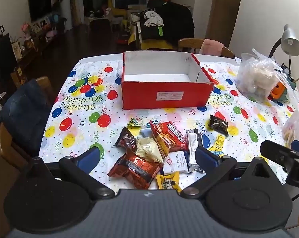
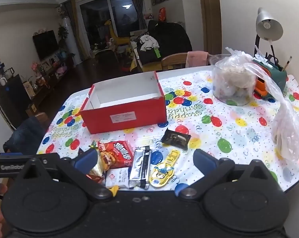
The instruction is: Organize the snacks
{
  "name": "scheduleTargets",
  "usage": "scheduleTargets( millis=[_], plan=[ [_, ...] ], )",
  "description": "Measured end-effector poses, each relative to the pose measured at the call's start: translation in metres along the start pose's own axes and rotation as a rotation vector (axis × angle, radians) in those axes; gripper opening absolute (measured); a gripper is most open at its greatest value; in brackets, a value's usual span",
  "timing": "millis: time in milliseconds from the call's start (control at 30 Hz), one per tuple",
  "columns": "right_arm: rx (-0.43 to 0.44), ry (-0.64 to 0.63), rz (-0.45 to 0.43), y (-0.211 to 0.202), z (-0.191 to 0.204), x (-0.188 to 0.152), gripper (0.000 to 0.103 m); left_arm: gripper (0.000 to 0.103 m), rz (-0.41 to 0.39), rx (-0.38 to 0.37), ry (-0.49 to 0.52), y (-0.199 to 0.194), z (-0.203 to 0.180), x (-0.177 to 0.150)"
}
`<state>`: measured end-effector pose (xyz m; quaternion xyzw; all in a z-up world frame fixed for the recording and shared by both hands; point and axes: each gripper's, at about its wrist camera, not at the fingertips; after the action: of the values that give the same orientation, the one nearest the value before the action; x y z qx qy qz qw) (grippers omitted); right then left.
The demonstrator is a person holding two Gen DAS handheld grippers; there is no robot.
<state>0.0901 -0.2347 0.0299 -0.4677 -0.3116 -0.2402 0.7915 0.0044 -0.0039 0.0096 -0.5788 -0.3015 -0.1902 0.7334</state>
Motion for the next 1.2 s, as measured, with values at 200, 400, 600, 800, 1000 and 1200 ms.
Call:
scheduleTargets(
  millis=[200,400,600,800,1000,1200],
  plan=[
    [0.027,-0.001,0.004,-0.014,0.012,-0.009,0.103,0.103,-0.001,-0.008,0.010,-0.006,-0.004,0.000],
    [0.033,0.004,0.024,-0.012,0.013,-0.015,0.103,0.103,0.000,-0.020,0.019,-0.008,-0.008,0.000],
    [0.037,-0.019,0.013,-0.013,0.016,-0.013,0.103,0.103,-0.020,-0.019,0.014,-0.010,-0.007,0.002],
    [0.035,-0.017,0.007,-0.013,0.016,-0.012,0.103,0.103,-0.029,-0.024,0.017,-0.011,-0.007,0.003],
    [0.035,-0.018,0.008,-0.013,0.016,-0.012,0.102,0.103,-0.037,-0.028,0.018,-0.011,-0.005,0.004],
    [0.040,-0.022,0.013,-0.010,0.020,-0.013,0.102,0.103,-0.031,-0.026,0.019,-0.009,-0.002,0.002]
  ],
)
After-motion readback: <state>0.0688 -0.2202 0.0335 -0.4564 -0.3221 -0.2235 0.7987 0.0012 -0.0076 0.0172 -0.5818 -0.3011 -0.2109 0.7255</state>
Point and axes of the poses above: each gripper's, at about its wrist camera, not at the fingertips, and y roughly the way its jaws point, z to its left, x to its top, and after that the axes turned 15 degrees about x, right-handed
